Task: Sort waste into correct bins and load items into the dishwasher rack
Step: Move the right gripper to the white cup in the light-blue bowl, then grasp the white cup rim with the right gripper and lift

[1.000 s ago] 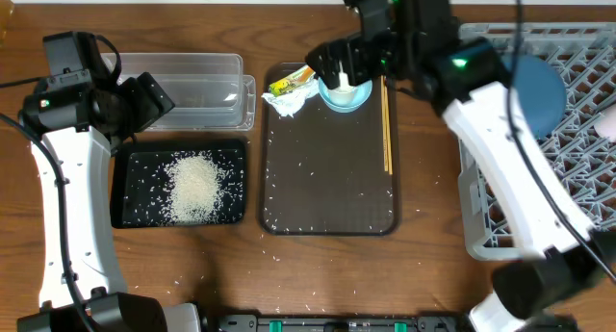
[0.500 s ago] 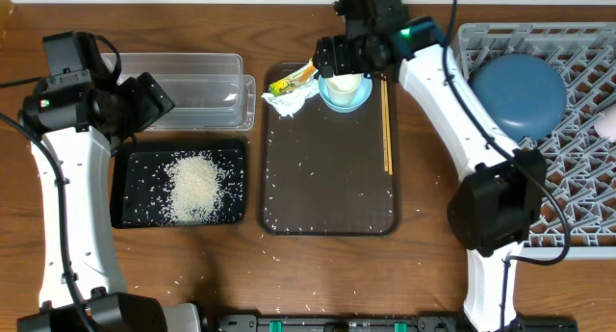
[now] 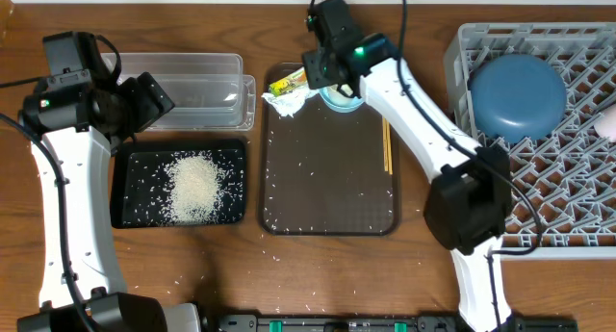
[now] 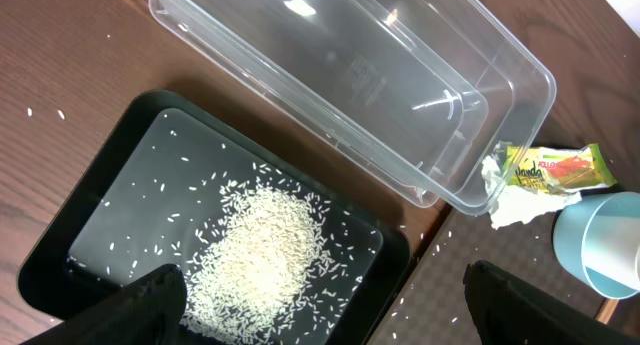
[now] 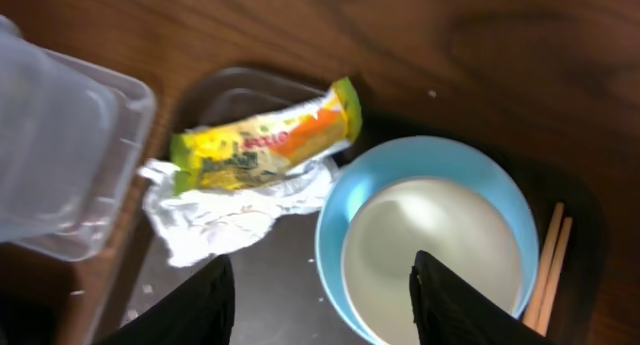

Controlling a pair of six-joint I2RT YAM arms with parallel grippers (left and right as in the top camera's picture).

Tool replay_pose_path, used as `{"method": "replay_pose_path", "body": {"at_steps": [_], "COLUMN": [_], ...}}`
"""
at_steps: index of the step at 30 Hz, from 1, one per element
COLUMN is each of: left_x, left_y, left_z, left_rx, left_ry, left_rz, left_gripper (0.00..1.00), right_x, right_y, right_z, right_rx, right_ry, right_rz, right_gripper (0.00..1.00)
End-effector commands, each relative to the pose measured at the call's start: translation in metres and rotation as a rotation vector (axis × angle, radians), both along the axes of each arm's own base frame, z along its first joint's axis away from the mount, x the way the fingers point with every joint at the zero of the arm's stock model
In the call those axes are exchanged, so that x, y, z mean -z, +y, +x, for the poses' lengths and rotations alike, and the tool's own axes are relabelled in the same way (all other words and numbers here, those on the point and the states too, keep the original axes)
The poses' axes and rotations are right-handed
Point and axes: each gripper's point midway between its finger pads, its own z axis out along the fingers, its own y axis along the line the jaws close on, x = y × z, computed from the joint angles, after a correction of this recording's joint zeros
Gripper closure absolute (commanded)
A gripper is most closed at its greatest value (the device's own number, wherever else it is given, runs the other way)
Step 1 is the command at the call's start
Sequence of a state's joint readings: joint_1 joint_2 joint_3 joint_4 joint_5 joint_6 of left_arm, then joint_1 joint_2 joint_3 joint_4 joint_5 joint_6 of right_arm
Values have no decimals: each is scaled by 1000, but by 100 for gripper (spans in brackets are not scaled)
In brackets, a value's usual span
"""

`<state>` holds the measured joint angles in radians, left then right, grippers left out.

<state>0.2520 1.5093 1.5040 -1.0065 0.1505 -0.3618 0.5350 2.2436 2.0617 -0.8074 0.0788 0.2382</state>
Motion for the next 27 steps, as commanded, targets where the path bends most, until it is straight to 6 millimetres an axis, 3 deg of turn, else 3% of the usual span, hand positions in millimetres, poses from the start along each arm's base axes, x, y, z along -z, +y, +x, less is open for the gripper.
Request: {"method": "replay_pose_path", "body": {"at_steps": [1, 18, 27], "left_x": [-8, -8, -8], "left_y": [3, 3, 3], "left_z": [2, 2, 2], "left_rx": [0, 0, 0], "left_ry": [-18, -18, -18], "left_rz": [12, 12, 12], "left_gripper": [8, 8, 8], "right_x": [16, 49, 52], "right_y": [-7, -5, -7], "right_z": [8, 0, -4], "right_rx": [43, 32, 32], "right_ry": [3, 68, 83], "right_rz": [-39, -85, -98], "right_gripper": [46, 57, 67]}}
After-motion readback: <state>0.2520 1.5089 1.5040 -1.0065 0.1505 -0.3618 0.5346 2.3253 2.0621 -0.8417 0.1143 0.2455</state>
